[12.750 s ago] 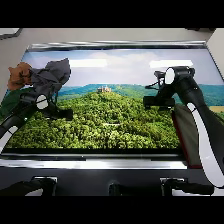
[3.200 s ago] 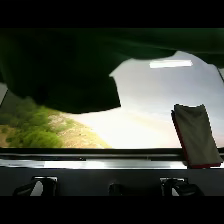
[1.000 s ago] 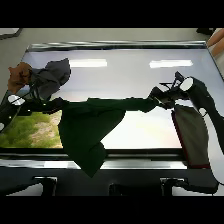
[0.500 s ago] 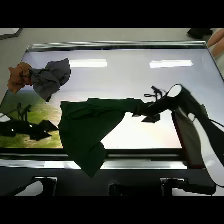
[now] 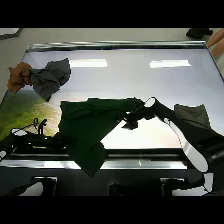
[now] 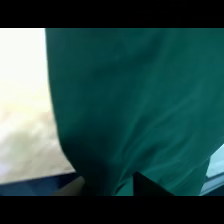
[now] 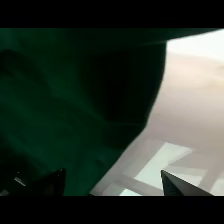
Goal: Fold the shirts.
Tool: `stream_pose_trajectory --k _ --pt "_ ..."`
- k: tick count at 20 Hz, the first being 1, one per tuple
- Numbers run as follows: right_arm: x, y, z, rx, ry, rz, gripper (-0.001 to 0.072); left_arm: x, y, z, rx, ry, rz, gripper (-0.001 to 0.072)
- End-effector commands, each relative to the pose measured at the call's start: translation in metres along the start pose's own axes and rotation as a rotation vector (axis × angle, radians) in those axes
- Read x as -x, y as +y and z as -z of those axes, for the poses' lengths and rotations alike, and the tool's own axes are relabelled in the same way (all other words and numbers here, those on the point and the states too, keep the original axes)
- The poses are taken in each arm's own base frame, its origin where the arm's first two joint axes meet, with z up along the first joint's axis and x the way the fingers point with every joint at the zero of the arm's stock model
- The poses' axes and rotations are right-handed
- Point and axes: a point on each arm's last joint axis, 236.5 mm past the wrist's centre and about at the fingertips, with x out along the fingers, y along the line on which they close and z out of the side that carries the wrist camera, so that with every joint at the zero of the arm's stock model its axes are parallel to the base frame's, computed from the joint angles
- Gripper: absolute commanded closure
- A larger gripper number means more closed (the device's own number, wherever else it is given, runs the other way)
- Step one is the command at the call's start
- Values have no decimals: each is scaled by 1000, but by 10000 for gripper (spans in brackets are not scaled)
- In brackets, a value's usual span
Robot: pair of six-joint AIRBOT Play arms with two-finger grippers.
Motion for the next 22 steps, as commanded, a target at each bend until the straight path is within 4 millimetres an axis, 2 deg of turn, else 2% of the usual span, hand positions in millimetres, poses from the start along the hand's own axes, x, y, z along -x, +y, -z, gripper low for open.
stream_pose_trajectory --k 1,2,3,5,6,7,9,10,12,13,14,15,16,17,18,19,20,21,22 --pt "-20 11 -15 -91 -100 -9 23 -10 1 -9 -14 -48 -37 573" --pt "-24 17 -20 -108 -141 -15 60 -10 -1 -9 -36 -47 -34 668" --pt "-27 22 -24 -138 -175 -24 150 -8 -2 -10 -64 -48 -32 668" --pt "-33 30 -28 -172 -219 -39 240 -4 -7 -13 -122 -54 -29 668" --pt "-35 32 -27 -167 -223 -38 329 -3 -9 -15 -127 -59 -28 668" --pt "-36 31 -23 -155 -210 -26 679 -1 -10 -18 -132 -66 -27 668" --pt "-32 26 -15 -87 -171 5 679 5 -17 -27 -151 -88 -25 669" --pt "-21 26 -15 -15 -163 22 679 14 -26 -35 -187 -115 -20 669" --pt "23 38 -24 214 -196 60 679 53 -63 -65 -294 -245 -7 670" --pt "58 54 -31 344 -242 63 679 89 -94 -84 -381 -360 -1 670" --pt "99 78 -38 434 -308 35 679 132 -130 -98 -474 -495 5 670" --pt "150 109 -41 509 -403 -9 679 190 -175 -104 -582 -664 14 670" --pt "207 143 -39 571 -517 -53 678 250 -221 -99 -684 -839 25 670" --pt "261 173 -28 634 -625 -91 678 320 -269 -78 -783 -1041 46 670" --pt "310 201 -7 695 -724 -129 677 382 -309 -49 -854 -1231 77 670" --pt "353 225 23 757 -803 -166 677 437 -340 -13 -914 -1407 109 670" --pt "381 242 54 806 -847 -196 677 484 -365 28 -957 -1563 157 670" --pt "401 253 86 829 -864 -233 677 509 -378 57 -971 -1638 204 670" --pt "409 258 111 840 -854 -266 677 520 -385 78 -976 -1665 244 670"
